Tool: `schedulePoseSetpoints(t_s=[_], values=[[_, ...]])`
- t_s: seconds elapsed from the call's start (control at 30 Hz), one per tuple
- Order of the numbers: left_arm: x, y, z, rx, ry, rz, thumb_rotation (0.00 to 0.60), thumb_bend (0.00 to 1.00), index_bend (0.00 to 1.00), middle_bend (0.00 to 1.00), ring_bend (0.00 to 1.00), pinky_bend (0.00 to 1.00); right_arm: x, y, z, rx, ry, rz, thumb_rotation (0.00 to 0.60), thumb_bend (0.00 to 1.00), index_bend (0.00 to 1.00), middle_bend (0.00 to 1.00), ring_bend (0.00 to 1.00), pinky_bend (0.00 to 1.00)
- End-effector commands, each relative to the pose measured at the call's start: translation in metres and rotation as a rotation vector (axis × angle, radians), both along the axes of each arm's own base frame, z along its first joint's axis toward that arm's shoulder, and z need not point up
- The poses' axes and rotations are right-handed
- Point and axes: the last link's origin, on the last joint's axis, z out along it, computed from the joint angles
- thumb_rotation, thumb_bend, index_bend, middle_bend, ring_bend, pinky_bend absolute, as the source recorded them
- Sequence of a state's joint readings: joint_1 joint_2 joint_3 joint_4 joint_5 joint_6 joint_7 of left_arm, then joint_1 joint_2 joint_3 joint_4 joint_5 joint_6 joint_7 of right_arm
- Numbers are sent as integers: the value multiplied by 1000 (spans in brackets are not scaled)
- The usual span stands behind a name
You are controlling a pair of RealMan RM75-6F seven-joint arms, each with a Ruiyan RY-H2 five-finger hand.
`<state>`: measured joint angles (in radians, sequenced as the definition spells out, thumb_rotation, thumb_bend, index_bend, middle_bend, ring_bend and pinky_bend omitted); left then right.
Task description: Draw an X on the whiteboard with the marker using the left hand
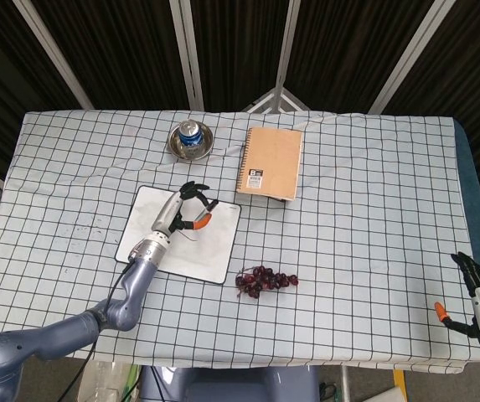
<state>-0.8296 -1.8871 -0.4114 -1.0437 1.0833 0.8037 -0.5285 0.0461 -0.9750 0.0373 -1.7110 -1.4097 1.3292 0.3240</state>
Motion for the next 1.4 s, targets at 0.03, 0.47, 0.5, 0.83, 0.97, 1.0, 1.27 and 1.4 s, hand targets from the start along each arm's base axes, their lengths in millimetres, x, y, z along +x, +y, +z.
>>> schedulePoseSetpoints(t_s=[0.03,0.47,0.5,0.83,0.97,1.0,1.27,1.4], values=[[0,1,-1,0,1,4,600,546,719,192,0,0,0,0,0,0,0,-1,600,352,0,0,0,0],[-6,3,-2,-2,18,12,600,546,719,192,0,0,0,-1,-1,2,1,-4,600,352,0,0,0,0],[-8,2,-2,-2,21,15,600,546,719,192,0,0,0,-1,-1,2,1,-3,600,352,0,0,0,0],[-27,-5,7,10,30,46,600,546,719,192,0,0,0,-1,-1,-2,6,2,600,352,0,0,0,0],[-41,-14,14,11,34,69,600,546,720,194,0,0,1,-1,-1,-4,11,6,600,352,0,0,0,0],[-45,-16,16,15,35,77,600,546,720,195,0,0,1,-1,0,-6,13,6,600,352,0,0,0,0],[-77,-39,27,14,65,142,600,546,720,195,0,0,1,-2,3,-23,9,2,600,352,0,0,0,0],[-81,-41,37,33,50,153,600,546,720,195,0,0,1,-1,2,-25,8,6,600,352,0,0,0,0]])
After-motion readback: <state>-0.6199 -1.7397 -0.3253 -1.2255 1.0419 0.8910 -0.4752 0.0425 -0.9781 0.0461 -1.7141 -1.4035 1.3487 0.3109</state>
